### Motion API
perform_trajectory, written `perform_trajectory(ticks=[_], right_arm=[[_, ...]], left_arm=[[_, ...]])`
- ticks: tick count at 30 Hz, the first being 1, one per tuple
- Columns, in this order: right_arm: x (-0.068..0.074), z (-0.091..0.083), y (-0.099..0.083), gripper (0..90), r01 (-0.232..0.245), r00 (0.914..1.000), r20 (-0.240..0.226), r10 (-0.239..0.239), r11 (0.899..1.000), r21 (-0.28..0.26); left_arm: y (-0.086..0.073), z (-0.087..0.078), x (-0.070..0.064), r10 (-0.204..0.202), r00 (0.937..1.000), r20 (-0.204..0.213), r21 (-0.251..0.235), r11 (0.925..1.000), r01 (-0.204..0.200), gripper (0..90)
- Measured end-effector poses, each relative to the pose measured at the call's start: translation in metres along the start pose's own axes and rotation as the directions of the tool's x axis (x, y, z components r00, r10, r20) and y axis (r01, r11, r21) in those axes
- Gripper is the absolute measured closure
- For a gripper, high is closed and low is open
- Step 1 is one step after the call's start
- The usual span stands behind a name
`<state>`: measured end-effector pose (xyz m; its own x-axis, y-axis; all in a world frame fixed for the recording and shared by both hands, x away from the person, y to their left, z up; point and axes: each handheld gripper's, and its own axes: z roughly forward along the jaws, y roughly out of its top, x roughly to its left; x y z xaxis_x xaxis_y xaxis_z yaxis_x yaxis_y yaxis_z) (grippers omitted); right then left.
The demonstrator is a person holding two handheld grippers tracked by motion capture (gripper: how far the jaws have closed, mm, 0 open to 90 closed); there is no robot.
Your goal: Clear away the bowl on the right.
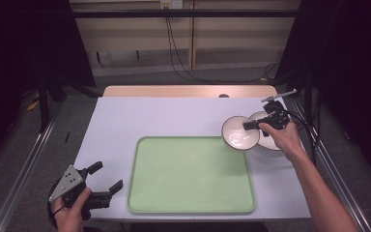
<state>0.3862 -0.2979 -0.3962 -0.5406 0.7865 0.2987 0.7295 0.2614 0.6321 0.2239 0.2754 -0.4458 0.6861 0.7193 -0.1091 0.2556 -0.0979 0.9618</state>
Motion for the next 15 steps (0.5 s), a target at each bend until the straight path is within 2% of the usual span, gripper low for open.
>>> perform_trajectory(ticks=[1, 7, 11, 12, 15], right_arm=[[-0.001, 0.003, 0.0, 81.7, -0.003, 1.0, -0.003, 0.003, 1.0, -0.001], [0.0, 0.017, 0.001, 81.6, -0.007, 1.0, -0.006, 0.007, 1.0, 0.024], [0.002, 0.033, -0.001, 81.6, -0.005, 1.0, 0.008, 0.005, 0.998, 0.064], [0.003, 0.034, -0.001, 81.6, -0.016, 0.9998, 0.01, 0.015, 0.997, 0.076], [0.004, 0.039, -0.003, 81.6, -0.008, 1.0, 0.003, 0.007, 0.996, 0.094]], left_arm=[[0.0, 0.0, 0.0, 0.009, 1.0, 0.001, 0.005, 0.9999, -0.009, 1.3], [0.0, -0.001, 0.0, 0.005, 1.0, 0.001, 0.002, 1.0, -0.005, 1.3], [0.0, -0.001, 0.0, 0.007, 1.0, -0.001, 0.003, 1.0, -0.007, 1.2], [0.0, -0.001, 0.0, 0.007, 1.0, -0.001, 0.003, 1.0, -0.007, 1.2], [0.0, -0.001, 0.0, 0.007, 1.0, 0.003, 0.0, 1.0, -0.007, 1.2]])
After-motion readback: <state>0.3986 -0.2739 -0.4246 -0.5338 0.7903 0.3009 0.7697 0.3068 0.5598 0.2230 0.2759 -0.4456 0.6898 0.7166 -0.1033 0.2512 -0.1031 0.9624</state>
